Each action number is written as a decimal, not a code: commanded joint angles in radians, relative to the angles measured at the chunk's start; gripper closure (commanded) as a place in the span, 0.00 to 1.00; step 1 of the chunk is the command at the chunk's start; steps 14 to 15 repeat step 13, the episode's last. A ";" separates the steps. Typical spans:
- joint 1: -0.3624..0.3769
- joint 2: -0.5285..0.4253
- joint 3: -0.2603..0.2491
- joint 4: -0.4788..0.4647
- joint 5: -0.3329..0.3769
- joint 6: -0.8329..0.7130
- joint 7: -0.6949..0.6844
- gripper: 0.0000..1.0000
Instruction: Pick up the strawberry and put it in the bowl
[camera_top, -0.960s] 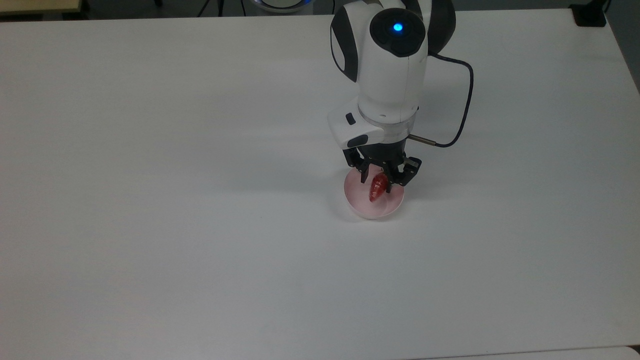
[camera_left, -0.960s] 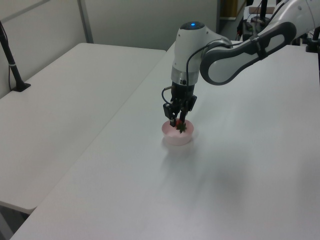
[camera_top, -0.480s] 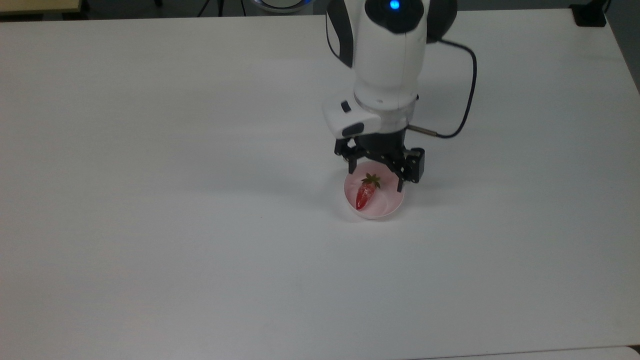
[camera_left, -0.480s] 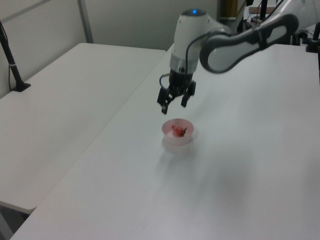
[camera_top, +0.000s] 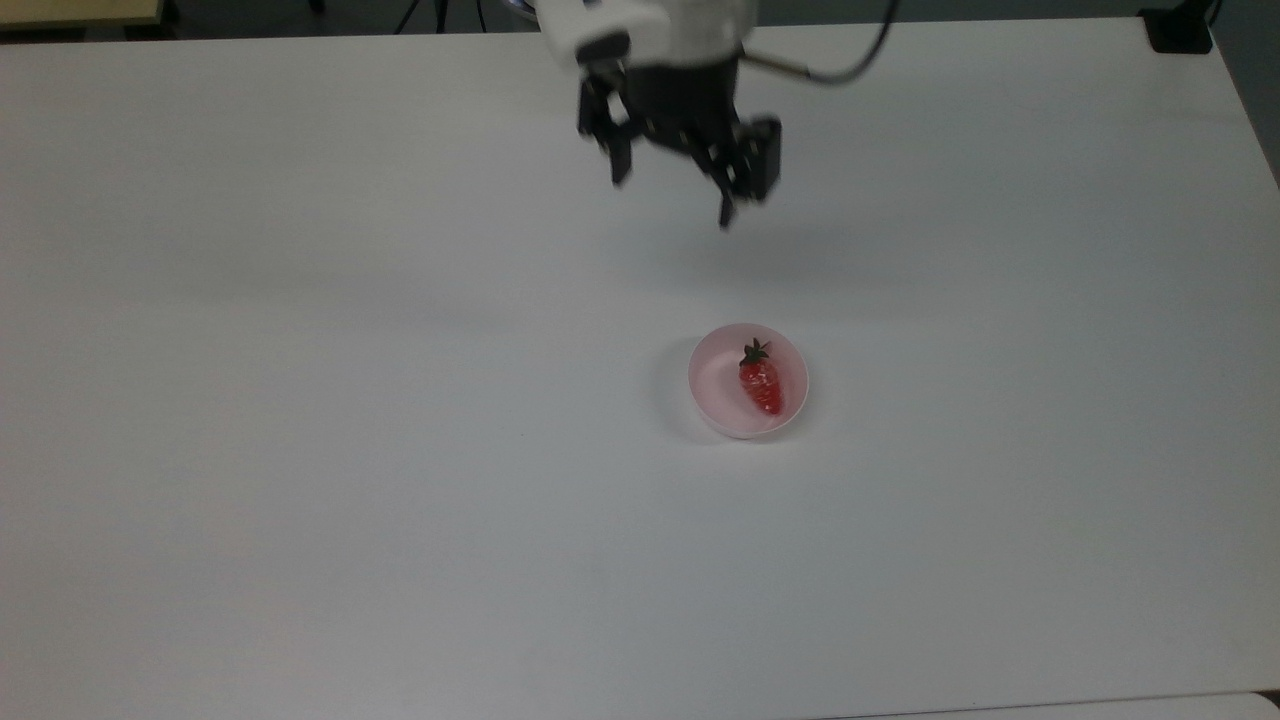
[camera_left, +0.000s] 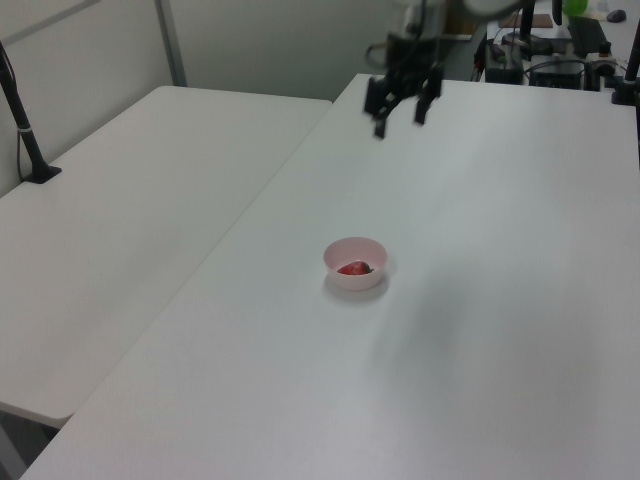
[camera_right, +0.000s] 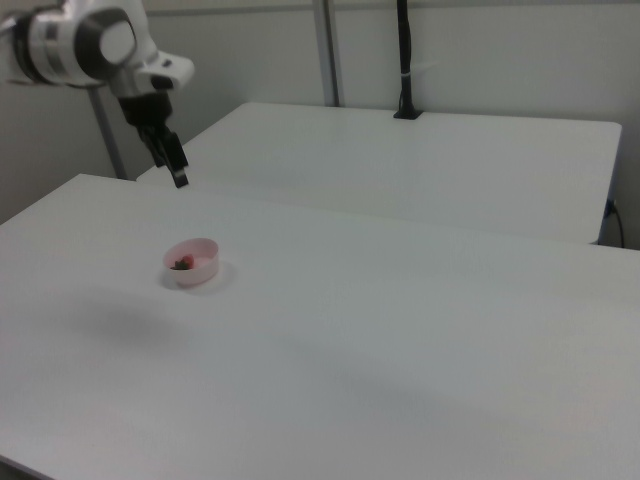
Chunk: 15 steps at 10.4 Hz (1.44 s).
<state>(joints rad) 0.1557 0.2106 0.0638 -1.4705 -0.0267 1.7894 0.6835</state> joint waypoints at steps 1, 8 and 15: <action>-0.050 -0.172 -0.019 -0.045 0.033 -0.219 -0.128 0.00; -0.051 -0.292 -0.165 -0.117 0.022 -0.231 -0.573 0.00; -0.048 -0.289 -0.191 -0.116 0.025 -0.193 -0.594 0.00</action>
